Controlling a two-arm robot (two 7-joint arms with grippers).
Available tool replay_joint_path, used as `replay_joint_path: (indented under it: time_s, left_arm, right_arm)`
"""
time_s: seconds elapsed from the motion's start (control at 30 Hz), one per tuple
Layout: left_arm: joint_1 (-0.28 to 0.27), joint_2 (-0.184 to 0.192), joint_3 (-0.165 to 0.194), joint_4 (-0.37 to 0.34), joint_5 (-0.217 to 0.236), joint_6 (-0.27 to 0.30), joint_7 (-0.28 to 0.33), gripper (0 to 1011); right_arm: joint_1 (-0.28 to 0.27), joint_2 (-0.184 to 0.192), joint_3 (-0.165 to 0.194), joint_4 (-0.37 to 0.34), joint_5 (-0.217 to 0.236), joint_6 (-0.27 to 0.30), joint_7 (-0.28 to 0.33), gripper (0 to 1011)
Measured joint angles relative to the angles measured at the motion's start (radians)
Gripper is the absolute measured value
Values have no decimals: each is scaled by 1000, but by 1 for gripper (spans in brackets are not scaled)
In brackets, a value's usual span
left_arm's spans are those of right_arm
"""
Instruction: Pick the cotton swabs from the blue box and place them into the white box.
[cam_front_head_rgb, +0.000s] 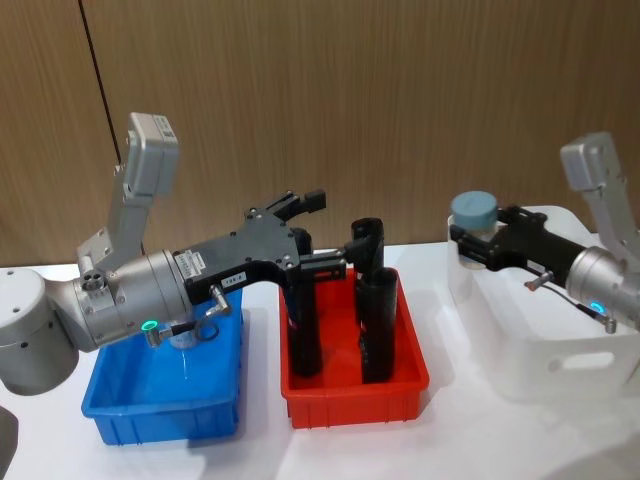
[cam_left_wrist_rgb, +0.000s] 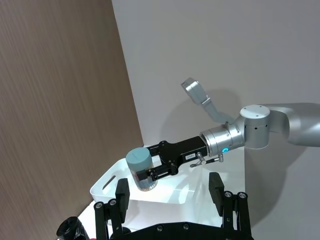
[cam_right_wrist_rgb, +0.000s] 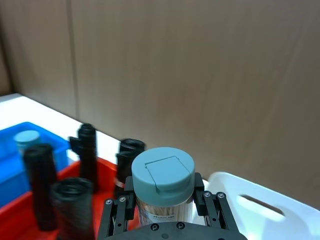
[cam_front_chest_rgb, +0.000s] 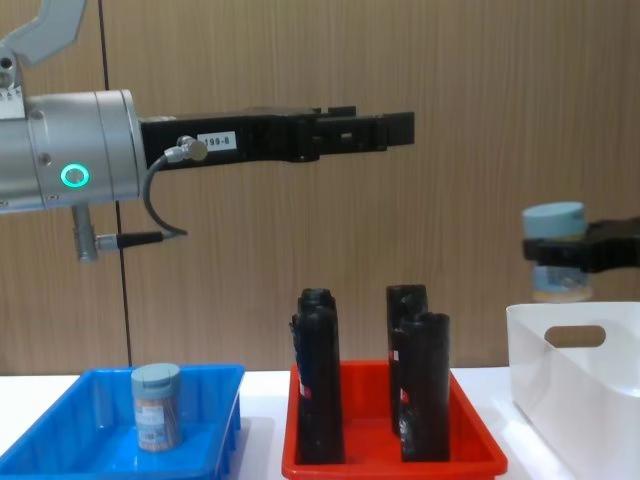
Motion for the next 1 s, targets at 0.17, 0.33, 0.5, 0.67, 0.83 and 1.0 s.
replay_joint_path:
  time_s: [0.17, 0.33, 0.5, 0.67, 0.83, 1.0]
  left_arm:
    - [0, 0, 0, 0, 0, 0, 0, 1004]
    - [0, 0, 0, 0, 0, 0, 0, 1004]
    - [0, 0, 0, 0, 0, 0, 0, 1004]
    - [0, 0, 0, 0, 0, 0, 0, 1004]
    - [0, 0, 0, 0, 0, 0, 0, 1004]
    - [0, 0, 0, 0, 0, 0, 0, 1004]
  right_arm:
    - [13, 1, 11, 51, 1, -8, -38, 668]
    - [28, 0, 20, 106, 6, -18, -62, 668]
    - [40, -2, 25, 150, 9, -28, -74, 668]
    - [49, -4, 28, 181, 14, -35, -82, 668]
    - [58, -6, 31, 212, 16, -40, -91, 726]
    - [64, -8, 32, 231, 22, -44, -96, 849]
